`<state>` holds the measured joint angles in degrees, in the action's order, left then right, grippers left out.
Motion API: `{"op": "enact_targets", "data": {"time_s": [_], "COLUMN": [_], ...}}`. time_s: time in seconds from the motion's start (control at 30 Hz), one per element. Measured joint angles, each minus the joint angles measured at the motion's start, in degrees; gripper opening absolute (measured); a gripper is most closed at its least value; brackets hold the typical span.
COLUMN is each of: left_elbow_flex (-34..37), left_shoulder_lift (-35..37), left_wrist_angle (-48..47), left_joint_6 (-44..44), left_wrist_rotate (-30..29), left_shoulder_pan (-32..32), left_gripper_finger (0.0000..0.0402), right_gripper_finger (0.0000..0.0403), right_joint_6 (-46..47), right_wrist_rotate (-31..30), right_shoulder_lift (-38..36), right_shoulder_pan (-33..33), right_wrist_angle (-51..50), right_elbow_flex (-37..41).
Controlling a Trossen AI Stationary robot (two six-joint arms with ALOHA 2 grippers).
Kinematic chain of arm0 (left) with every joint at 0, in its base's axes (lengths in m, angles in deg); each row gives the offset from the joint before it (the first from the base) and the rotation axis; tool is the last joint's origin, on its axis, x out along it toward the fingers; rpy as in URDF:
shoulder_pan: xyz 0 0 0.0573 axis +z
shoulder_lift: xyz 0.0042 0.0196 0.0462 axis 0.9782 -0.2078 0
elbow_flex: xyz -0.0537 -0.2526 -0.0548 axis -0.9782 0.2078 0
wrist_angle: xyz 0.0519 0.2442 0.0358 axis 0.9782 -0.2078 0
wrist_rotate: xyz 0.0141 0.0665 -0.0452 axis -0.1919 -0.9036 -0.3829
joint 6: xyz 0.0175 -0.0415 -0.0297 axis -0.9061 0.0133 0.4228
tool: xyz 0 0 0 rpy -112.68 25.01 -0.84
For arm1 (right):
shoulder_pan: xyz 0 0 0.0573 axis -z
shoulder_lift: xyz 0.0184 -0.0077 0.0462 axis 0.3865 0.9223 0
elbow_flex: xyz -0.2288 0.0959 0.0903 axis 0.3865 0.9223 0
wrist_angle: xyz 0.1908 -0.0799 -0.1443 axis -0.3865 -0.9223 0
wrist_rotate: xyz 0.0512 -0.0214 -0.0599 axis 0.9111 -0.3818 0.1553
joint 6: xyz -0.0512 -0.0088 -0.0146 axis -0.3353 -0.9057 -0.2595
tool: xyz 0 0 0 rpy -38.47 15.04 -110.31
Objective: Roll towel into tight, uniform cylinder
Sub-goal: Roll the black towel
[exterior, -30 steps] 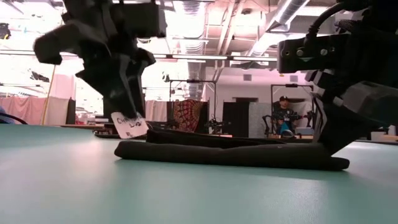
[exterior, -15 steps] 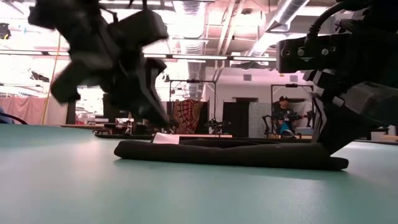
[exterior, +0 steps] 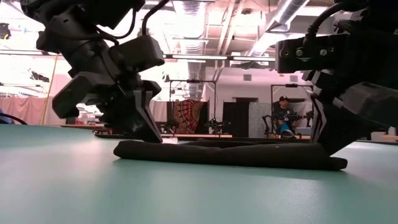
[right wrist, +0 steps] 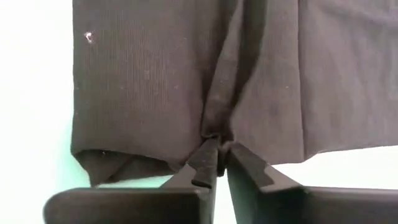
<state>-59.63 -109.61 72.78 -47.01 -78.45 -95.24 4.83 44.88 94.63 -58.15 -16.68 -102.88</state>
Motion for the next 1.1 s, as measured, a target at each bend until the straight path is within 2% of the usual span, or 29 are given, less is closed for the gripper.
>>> {"op": "enact_targets", "data": {"time_s": [0.13,0.4,0.5,0.67,0.8,0.93,1.0,1.1], "left_elbow_flex": [0.00,0.00,0.00,-0.02,-0.02,-0.07,-0.07,-0.07], "left_shoulder_lift": [0.00,0.00,0.00,0.00,0.00,0.00,0.00,0.00], "left_wrist_angle": [0.11,0.10,-0.14,-0.68,2.40,3.63,3.53,3.59], "left_joint_6": [0.02,0.56,1.58,3.14,2.72,2.38,3.13,4.44], "left_wrist_rotate": [0.00,-0.02,-0.04,-0.02,0.05,-0.15,-0.20,-1.03], "left_shoulder_pan": [0.02,0.02,0.02,-0.21,-1.86,-2.74,-2.73,-2.73], "left_gripper_finger": [0.0000,0.0000,0.0000,0.0000,0.0000,0.0000,0.0000,0.0000], "right_gripper_finger": [0.0084,0.0148,0.0159,0.0157,0.0143,0.0130,0.0126,0.0123], "right_joint_6": [-3.70,-6.02,-10.63,-19.54,-20.28,-12.83,-9.96,-7.15], "right_wrist_rotate": [-0.99,-6.40,-6.84,-10.92,-13.84,-24.35,-24.54,-22.90], "right_shoulder_lift": [0.12,0.10,0.10,0.07,0.07,0.03,0.03,-0.40], "right_shoulder_pan": [-0.11,-0.86,-3.02,-10.36,-15.29,-16.34,-15.77,-15.21], "right_wrist_angle": [-1.50,-16.43,-18.70,-15.72,-13.15,-5.37,-3.98,-7.87], "right_elbow_flex": [-2.61,-11.30,-13.57,-13.77,-12.42,-12.19,-12.19,-12.08]}}
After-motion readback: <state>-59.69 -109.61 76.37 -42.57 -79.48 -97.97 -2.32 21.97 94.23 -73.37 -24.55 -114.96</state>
